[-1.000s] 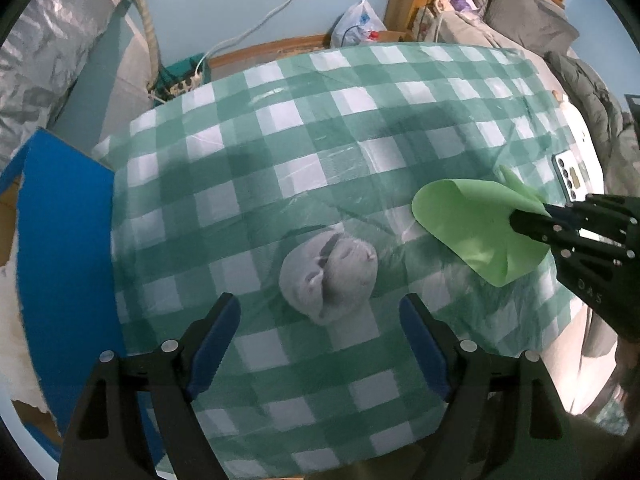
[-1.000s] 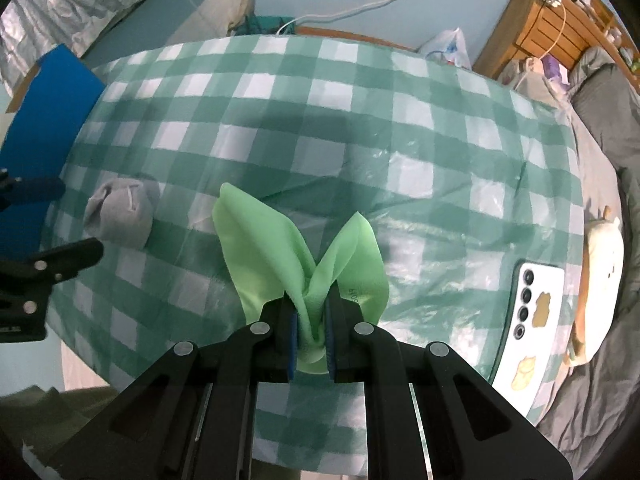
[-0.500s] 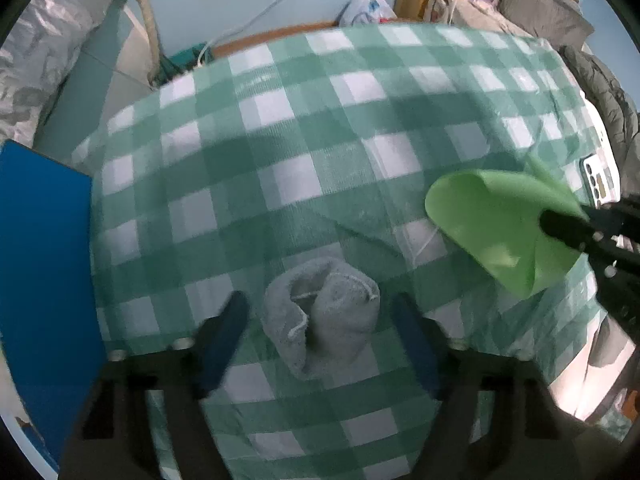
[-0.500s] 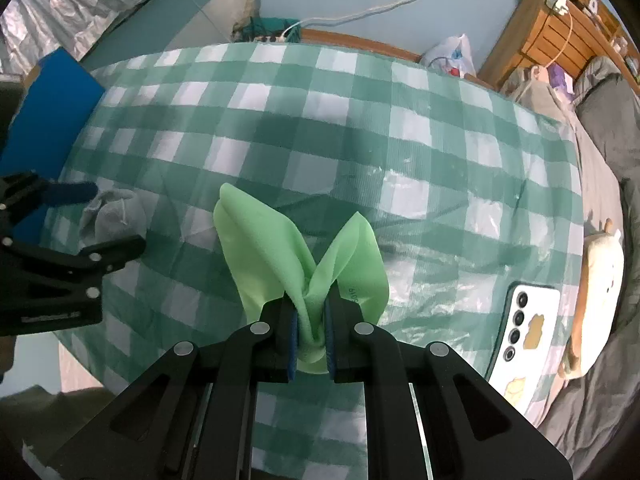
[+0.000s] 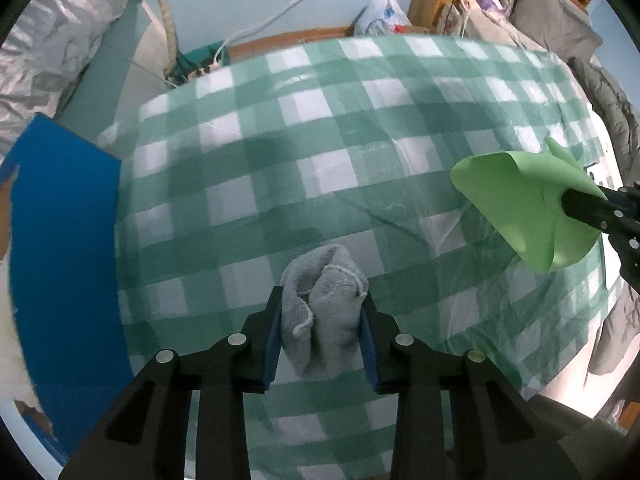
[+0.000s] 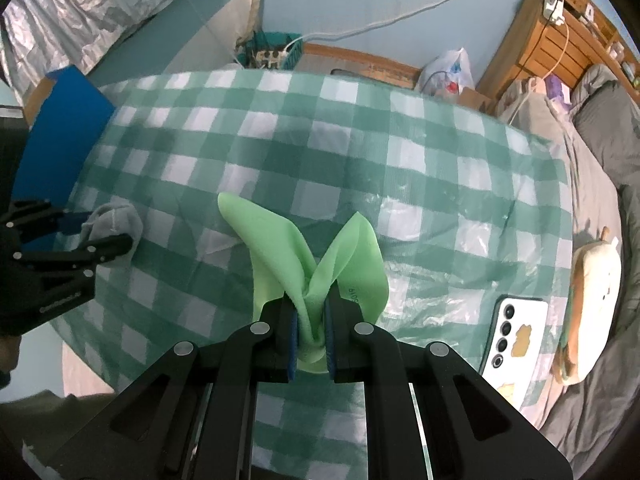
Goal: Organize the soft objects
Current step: 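Carry the grey sock with the left gripper while the right carries the cloth toward the box, then open the left gripper over the box while the right releases the green cloth, then withdraw both open grippers up from the box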
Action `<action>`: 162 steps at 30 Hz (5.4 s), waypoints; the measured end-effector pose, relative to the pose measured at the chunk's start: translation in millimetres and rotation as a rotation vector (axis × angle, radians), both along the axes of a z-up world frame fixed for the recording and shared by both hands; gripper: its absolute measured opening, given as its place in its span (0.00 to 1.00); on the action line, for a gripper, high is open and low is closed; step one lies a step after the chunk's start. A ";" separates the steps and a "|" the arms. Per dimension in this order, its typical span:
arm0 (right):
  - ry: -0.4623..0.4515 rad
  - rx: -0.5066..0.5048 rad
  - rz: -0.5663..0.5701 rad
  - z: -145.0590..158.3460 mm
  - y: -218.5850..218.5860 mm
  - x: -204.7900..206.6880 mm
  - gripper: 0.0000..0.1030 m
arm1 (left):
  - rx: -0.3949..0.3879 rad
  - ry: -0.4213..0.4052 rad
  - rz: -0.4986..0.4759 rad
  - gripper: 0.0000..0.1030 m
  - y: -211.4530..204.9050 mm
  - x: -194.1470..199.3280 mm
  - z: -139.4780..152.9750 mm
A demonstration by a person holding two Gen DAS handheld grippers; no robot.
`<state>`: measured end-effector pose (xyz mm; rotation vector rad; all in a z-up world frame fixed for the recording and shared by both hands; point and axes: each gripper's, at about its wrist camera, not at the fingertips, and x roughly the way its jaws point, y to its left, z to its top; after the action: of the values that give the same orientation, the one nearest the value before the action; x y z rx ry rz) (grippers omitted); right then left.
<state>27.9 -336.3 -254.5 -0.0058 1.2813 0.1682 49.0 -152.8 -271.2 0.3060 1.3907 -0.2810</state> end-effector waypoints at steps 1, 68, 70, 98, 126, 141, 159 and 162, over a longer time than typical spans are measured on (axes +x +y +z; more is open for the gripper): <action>-0.006 0.001 -0.001 3.6 1.1 -0.4 0.09 | -0.001 -0.007 0.003 0.33 0.2 -2.4 3.5; -0.248 0.121 0.332 150.1 219.2 50.4 0.09 | -0.007 -0.297 0.398 0.33 221.7 -20.6 162.6; -0.253 0.124 0.352 152.2 231.2 53.2 0.09 | -0.007 -0.302 0.418 0.33 233.5 -19.8 163.6; -0.201 0.081 0.520 130.9 378.1 119.4 0.09 | -0.025 -0.248 0.563 0.33 324.7 24.3 123.7; -0.165 0.114 0.478 137.1 372.7 110.0 0.58 | 0.009 -0.280 0.575 0.78 328.1 6.1 139.2; -0.217 0.091 0.395 173.1 322.8 75.6 0.60 | -0.030 -0.337 0.544 0.84 307.3 -28.7 184.8; -0.274 0.060 0.240 207.4 248.5 33.1 0.61 | -0.047 -0.406 0.427 0.98 253.4 -60.0 231.7; -0.285 0.060 0.206 212.8 237.2 28.2 0.61 | -0.032 -0.436 0.396 0.98 239.3 -61.1 240.6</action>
<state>56.2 -99.1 -41.6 -0.1073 0.9896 0.3703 -12.1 86.6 -30.6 0.0535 0.9859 0.0901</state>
